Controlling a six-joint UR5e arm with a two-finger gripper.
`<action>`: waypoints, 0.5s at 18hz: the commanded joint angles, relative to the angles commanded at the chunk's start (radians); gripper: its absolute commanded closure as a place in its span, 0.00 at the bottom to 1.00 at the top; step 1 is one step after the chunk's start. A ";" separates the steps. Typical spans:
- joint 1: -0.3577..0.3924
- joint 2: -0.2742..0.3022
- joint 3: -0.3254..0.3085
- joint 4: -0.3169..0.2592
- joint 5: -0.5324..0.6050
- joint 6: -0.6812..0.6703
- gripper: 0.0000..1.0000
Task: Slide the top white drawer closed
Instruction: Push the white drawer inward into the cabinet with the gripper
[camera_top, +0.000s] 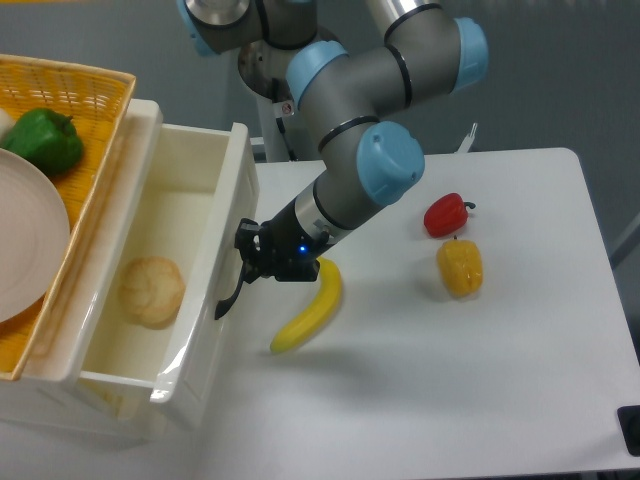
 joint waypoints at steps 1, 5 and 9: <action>-0.002 -0.002 0.000 0.000 -0.002 -0.003 1.00; -0.014 -0.005 0.000 0.002 -0.002 -0.011 1.00; -0.017 -0.006 0.000 0.002 0.000 -0.011 1.00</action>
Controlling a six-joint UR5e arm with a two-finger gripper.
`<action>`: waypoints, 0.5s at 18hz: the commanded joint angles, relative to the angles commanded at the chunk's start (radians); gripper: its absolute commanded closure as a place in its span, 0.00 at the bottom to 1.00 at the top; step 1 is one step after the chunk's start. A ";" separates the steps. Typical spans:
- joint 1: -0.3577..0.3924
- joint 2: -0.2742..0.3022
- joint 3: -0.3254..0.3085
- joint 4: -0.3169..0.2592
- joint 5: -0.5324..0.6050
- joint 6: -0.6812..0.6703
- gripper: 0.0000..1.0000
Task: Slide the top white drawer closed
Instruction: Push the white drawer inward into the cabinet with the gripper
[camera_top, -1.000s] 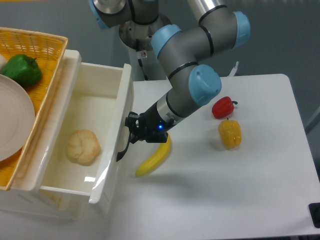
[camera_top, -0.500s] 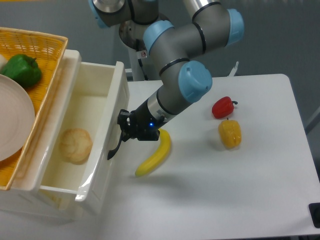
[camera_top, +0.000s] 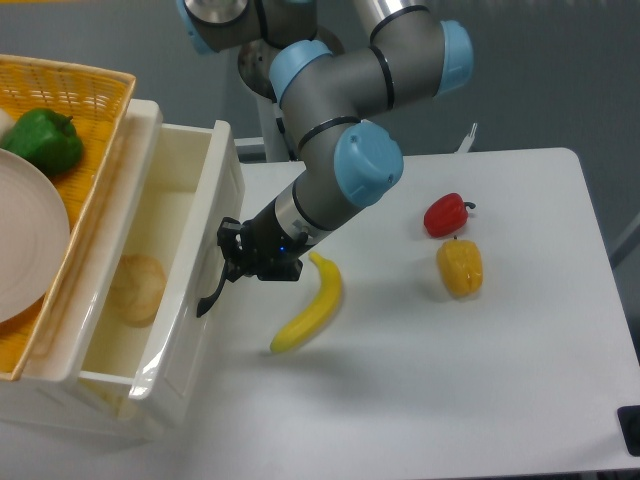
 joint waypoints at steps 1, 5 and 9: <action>0.000 -0.002 0.000 0.000 -0.002 -0.003 1.00; -0.028 -0.003 0.000 0.005 0.002 -0.028 1.00; -0.048 -0.002 0.000 0.006 0.000 -0.034 1.00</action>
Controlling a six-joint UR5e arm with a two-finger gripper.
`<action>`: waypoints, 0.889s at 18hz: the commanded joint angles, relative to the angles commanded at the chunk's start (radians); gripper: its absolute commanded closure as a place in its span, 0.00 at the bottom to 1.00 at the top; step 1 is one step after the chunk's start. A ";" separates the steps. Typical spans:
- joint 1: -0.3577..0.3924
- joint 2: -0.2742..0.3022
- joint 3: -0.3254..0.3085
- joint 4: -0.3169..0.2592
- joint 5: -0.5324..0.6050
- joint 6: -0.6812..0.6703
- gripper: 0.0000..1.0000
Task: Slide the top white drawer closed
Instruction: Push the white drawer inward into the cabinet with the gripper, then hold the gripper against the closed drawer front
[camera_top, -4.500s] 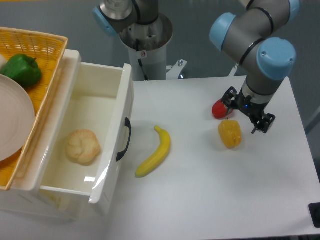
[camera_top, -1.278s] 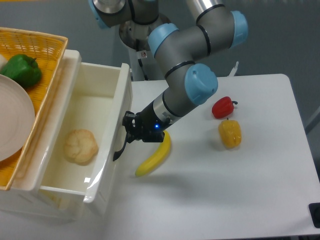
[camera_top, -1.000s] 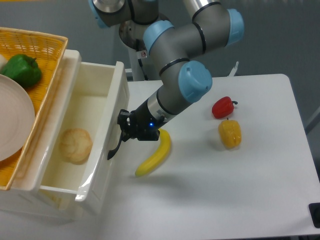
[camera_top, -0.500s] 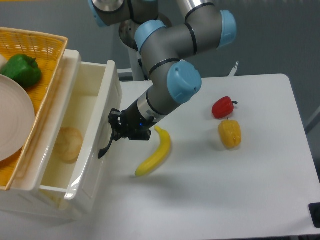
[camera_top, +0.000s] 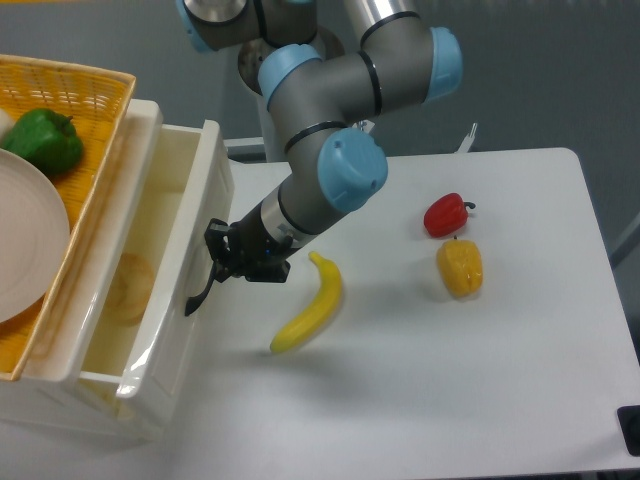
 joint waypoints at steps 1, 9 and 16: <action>-0.009 0.000 0.000 0.000 0.000 -0.011 1.00; -0.041 0.000 0.000 0.002 0.000 -0.049 1.00; -0.052 -0.003 -0.002 0.003 0.003 -0.052 1.00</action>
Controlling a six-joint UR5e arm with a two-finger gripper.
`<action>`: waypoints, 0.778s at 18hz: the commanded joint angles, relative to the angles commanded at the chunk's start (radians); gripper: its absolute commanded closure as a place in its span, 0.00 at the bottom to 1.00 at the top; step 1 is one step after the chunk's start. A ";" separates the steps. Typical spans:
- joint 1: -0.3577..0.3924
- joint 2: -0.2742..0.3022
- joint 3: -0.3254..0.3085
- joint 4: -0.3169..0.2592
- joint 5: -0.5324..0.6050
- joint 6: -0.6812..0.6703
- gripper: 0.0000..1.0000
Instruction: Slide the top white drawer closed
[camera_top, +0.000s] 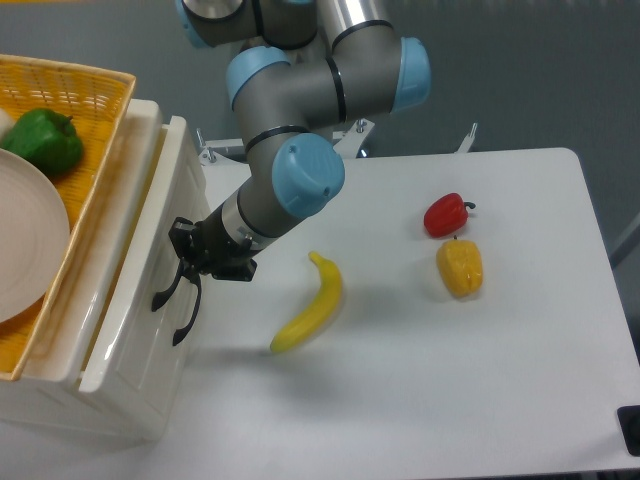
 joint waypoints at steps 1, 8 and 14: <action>-0.002 0.000 0.000 0.000 0.000 0.000 1.00; -0.003 0.005 0.000 0.000 0.005 0.000 0.99; 0.096 0.008 0.020 0.008 0.081 0.009 0.36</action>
